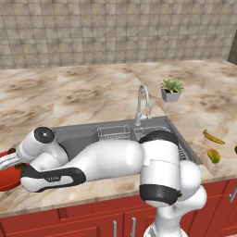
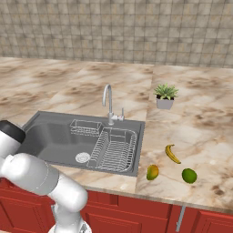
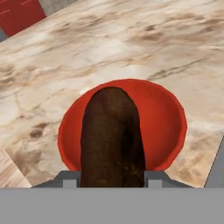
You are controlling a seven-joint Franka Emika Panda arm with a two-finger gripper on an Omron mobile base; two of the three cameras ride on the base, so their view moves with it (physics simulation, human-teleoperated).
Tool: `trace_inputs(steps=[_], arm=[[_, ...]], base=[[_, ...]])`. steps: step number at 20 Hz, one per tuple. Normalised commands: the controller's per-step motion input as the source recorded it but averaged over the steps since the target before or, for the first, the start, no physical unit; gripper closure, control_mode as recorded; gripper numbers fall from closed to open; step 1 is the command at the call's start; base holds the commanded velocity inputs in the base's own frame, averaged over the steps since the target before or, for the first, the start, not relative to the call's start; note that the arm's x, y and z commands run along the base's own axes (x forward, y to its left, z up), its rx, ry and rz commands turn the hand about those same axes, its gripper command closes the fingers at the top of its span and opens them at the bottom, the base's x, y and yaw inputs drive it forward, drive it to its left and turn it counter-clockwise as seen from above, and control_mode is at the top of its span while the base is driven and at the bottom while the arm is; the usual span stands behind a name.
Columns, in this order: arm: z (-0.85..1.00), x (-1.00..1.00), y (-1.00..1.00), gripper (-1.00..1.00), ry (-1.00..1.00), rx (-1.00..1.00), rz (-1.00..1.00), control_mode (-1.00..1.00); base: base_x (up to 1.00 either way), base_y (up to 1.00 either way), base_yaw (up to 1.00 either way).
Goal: There is a mixed pile of frozen fruits and vegetables on the counter. Locate all the frozen vegetables and place the items in a bowl on the counter. Take all the frozen fruits and defrost them in a running sink.
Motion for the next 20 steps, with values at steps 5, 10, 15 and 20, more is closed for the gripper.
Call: trace_inputs(steps=[5, 10, 15, 20], arm=[[-0.01, 0.00, 0.09, 1.00, 0.00, 0.00, 0.04, -1.00], [-0.11, 0.00, 0.15, 1.00, 0.00, -0.03, 0.03, -1.00], [-0.27, 0.00, 0.21, 1.00, 0.00, -0.08, 0.03, -1.00], [-0.18, 0.00, 0.21, 1.00, 0.00, -0.07, 0.02, -1.00]], base=[[0.00, 0.00, 0.00], [0.00, 0.00, 0.00], [0.00, 0.00, 0.00], [0.00, 0.00, 0.00]])
